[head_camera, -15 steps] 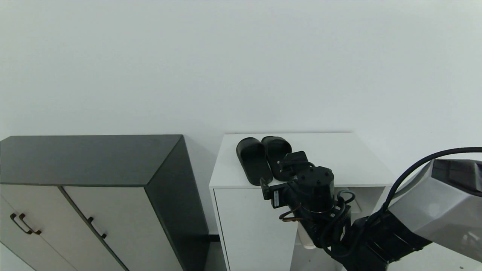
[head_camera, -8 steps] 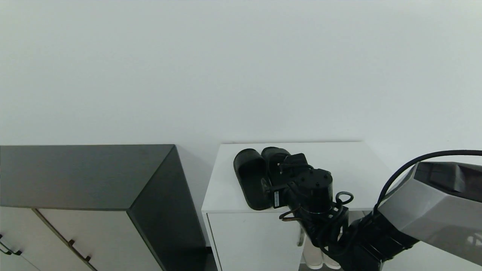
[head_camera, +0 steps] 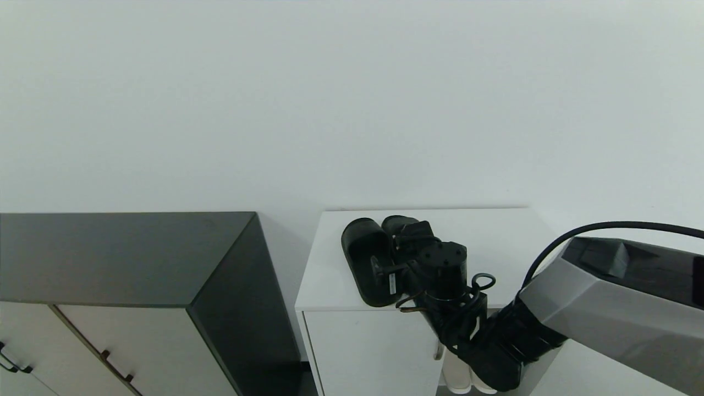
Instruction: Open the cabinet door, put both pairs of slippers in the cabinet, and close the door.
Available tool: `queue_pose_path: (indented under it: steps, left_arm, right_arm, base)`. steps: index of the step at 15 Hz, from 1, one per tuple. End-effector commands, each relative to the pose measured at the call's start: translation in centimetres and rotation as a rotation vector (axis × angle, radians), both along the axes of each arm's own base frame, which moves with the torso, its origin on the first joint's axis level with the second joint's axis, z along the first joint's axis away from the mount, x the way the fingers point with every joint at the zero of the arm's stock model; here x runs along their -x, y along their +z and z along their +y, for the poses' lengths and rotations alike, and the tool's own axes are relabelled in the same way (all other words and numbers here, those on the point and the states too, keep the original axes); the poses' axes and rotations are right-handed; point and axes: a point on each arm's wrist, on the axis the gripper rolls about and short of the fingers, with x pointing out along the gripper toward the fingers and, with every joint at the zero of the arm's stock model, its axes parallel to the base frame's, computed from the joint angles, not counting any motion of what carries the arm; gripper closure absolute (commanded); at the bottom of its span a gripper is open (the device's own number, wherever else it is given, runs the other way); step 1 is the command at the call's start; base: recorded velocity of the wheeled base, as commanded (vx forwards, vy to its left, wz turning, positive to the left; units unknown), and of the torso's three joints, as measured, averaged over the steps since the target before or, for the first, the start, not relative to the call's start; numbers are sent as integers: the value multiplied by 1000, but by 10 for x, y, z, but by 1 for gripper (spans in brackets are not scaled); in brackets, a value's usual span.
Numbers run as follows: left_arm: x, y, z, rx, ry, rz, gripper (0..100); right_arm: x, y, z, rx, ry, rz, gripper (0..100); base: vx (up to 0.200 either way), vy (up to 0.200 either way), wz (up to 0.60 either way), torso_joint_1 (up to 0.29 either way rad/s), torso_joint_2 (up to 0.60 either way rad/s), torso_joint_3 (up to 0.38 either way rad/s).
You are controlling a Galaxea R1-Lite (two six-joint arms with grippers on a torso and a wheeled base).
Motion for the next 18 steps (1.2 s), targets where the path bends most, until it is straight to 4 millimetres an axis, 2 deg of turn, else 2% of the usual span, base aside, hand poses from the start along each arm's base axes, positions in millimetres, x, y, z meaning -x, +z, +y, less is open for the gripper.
queue_pose_path:
  steps: [1,7,11,12,18]
  left_arm:
    - [0,0,0,0,0,0,100]
    - [0,0,0,0,0,0,100]
    - [0,0,0,0,0,0,100]
    - [0,0,0,0,0,0,100]
    - [0,0,0,0,0,0,100]
  right_arm:
    - [-22,-19,4,15,-21,13,0]
    - [-49,-18,13,10,-32,8,0]
    - [-59,-15,18,11,-38,11,0]
    - [-61,-15,18,13,-40,13,100]
    - [-62,-12,20,5,-38,4,100]
  base:
    - [0,0,0,0,0,0]
    - [0,0,0,0,0,0]
    - [0,0,0,0,0,0]
    - [0,0,0,0,0,0]
    - [0,0,0,0,0,0]
